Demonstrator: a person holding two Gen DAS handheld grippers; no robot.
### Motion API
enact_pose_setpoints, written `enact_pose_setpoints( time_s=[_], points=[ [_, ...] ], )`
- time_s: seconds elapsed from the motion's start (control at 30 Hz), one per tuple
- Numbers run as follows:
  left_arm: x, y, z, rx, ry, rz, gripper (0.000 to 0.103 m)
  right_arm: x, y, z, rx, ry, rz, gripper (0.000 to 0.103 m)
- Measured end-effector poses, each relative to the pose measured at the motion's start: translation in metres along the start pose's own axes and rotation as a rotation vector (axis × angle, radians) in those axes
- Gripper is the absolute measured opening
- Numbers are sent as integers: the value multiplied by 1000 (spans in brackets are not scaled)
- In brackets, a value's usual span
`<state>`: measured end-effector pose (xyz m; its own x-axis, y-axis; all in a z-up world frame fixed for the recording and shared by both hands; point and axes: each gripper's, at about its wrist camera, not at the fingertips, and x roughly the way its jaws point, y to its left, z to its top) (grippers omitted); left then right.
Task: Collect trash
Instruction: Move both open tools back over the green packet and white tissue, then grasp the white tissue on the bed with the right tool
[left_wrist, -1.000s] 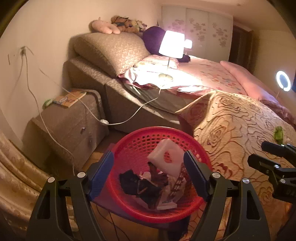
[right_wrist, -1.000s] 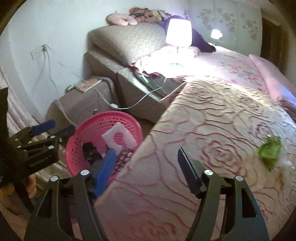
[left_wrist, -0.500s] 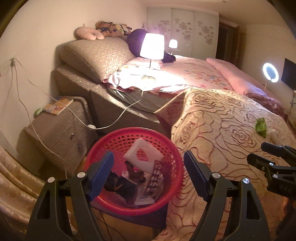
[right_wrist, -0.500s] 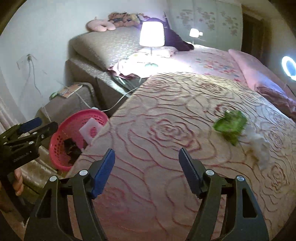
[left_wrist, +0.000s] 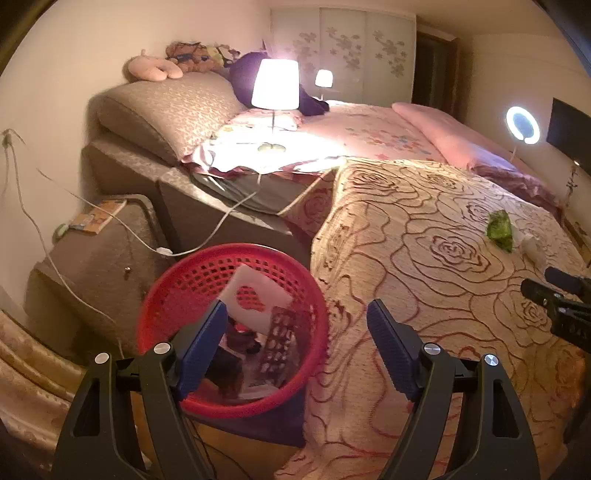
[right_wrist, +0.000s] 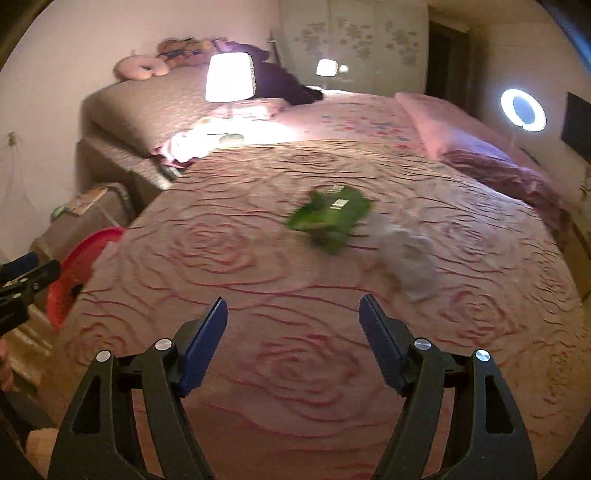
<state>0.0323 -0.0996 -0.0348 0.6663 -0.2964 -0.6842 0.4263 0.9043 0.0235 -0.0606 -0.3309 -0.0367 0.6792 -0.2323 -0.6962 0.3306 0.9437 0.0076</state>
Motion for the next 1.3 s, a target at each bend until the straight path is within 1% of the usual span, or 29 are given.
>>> enact_pose_setpoints(
  time_s=[0.07,0.1,0.27,0.43,0.6,0.7,0.77,0.8,0.9,1.03,1.07,1.13,1.2,1.23,1.27,1.3],
  points=[
    [1,-5,-2,5,5,-13,75,-1,-11,-2,9,-10,-39,76],
    [1,-9,-3,12,7,-21,75,-2,-20,-4,19,-15,-63,77],
    [4,-30,-7,48,21,-60,75,-3,-53,-12,86,-4,-101,77],
    [9,-55,-12,91,42,-98,75,-4,-81,-18,162,8,-103,78],
    [14,-77,-13,137,55,-129,75,0,-95,-12,184,18,-82,78],
    [18,-88,-12,154,65,-142,75,4,-96,-4,152,20,-91,78],
    [19,-93,-12,167,67,-143,75,10,-95,3,147,51,-49,78],
    [19,-96,-13,175,69,-144,75,11,-94,5,143,51,-41,78],
    [21,-102,-12,189,75,-147,75,15,-84,18,71,17,-66,78],
    [23,-107,-7,199,84,-160,75,32,-74,30,17,40,-56,78],
    [25,-110,-5,203,86,-163,75,35,-73,33,10,43,-58,76],
    [26,-117,2,214,81,-171,75,41,-71,38,4,45,-56,65],
    [30,-126,9,230,78,-180,75,47,-74,39,20,69,-44,45],
    [32,-132,13,239,77,-186,75,49,-76,39,30,81,-39,42],
    [34,-136,17,244,75,-191,75,49,-78,39,43,83,-35,42],
    [36,-141,20,250,73,-198,75,47,-82,38,63,72,-36,41]
  ],
)
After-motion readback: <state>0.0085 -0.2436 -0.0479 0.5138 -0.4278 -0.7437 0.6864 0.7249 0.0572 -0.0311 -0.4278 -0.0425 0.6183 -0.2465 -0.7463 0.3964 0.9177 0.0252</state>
